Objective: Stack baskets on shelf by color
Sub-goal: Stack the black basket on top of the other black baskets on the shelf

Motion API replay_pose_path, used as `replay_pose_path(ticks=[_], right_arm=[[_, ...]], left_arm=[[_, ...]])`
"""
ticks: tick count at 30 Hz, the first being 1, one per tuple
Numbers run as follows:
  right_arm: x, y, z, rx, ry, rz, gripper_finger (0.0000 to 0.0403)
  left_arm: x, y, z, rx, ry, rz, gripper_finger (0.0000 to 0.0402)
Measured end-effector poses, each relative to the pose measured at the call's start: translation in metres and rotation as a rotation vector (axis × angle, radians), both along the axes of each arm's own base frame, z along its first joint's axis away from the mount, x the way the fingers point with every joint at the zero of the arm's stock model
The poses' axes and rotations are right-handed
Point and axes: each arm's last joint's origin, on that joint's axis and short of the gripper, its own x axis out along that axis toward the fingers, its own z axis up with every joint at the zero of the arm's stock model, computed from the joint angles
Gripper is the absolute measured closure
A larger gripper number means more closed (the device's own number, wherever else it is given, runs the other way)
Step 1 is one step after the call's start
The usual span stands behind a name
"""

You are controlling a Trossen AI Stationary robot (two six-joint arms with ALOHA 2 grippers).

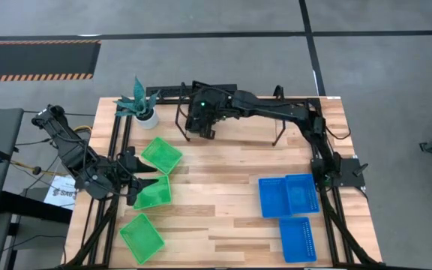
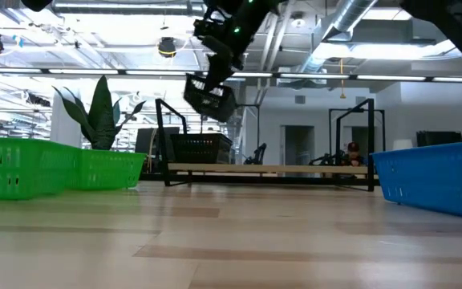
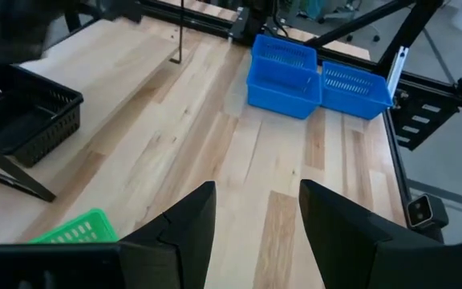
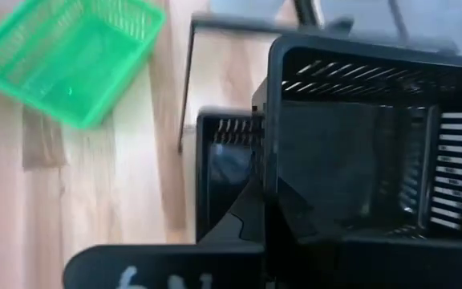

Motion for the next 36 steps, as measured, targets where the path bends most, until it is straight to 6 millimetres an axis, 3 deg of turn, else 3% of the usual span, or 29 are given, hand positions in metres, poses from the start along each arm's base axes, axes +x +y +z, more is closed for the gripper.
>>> replay_pose_path(ticks=[8,24,36], right_arm=[[0.007,-0.003,-0.025,0.023,0.073,0.001,0.0388],[0.009,0.0,-0.027,0.066,0.046,-0.047,0.0385],[0.015,-0.001,-0.044,0.078,0.088,-0.051,0.0337]], left_arm=[[-0.001,0.001,-0.001,-0.013,0.01,0.009,0.0232],[-0.001,0.0,-0.001,-0.037,0.01,0.017,0.0232],[-0.001,0.0,-0.001,-0.037,0.01,0.017,0.0232]])
